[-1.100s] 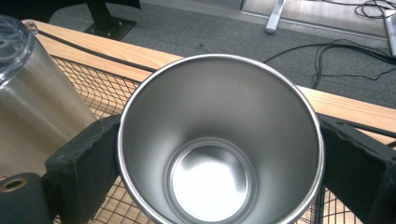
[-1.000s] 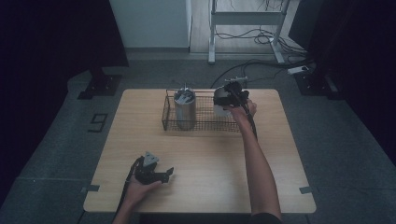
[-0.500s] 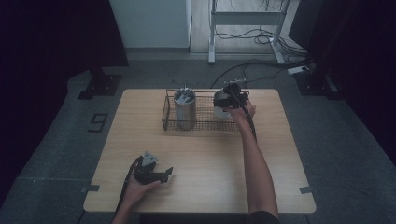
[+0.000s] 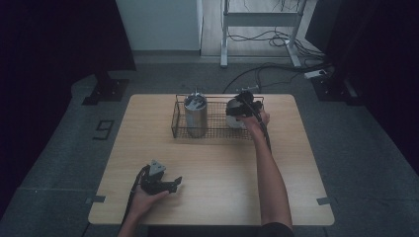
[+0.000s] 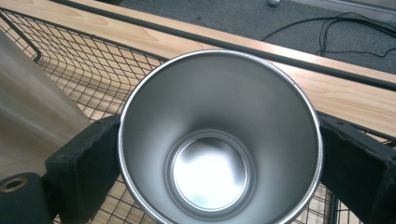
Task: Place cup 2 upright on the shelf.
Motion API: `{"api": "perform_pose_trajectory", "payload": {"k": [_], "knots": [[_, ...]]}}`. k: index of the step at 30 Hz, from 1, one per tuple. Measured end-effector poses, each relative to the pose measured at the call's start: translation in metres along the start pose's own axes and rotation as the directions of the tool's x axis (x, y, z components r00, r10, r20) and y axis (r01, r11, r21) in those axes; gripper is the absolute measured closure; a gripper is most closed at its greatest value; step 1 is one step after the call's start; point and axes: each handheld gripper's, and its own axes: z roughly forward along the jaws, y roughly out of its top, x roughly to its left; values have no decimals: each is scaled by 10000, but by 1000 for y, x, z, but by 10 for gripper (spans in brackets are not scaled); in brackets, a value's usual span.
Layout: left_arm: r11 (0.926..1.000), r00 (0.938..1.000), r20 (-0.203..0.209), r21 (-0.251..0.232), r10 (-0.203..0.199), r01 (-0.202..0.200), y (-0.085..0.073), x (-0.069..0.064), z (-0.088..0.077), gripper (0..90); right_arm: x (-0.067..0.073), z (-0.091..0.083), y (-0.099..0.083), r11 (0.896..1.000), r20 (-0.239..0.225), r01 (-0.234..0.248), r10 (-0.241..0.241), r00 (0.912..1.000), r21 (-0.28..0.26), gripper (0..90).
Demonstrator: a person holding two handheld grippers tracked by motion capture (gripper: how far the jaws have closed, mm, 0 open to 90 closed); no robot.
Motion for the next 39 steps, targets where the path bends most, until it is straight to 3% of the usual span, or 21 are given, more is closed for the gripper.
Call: {"api": "perform_pose_trajectory", "payload": {"k": [20, 24, 30, 31, 32, 38, 39], "knots": [[9999, 9999, 89, 136, 79, -81, -1, 0, 2, 147, -5, 7, -9, 9995, 5, -57, 57, 10000, 298, 54], [9999, 9999, 85, 129, 71, -73, -1, 0, 1, 147, -6, 4, -9, 9987, 57, -290, 287, 9996, 409, 48], [9999, 10000, 24, 155, 50, -50, -2, 2, 0, 147, -9, -5, -10, 9988, -100, -440, 438, 9990, -221, 40], [9999, 10000, 13, 138, 40, -41, -2, 2, 0, 147, -11, -12, -10, 9958, -287, -620, 602, 9978, -667, 43], [9999, 10000, 13, 132, 44, -44, -1, 2, 0, 147, -11, -14, -10, 9951, -275, -610, 590, 9979, -784, 44], [9999, 9999, 51, 120, 118, -119, -1, 0, 0, 147, -10, -26, -10, 9935, -272, -484, 458, 9986, -1032, 47], [9998, 9999, 35, 147, 154, -155, -1, 0, 0, 147, -9, -33, -12, 9900, -315, -540, 503, 9982, -1302, 58]]}}
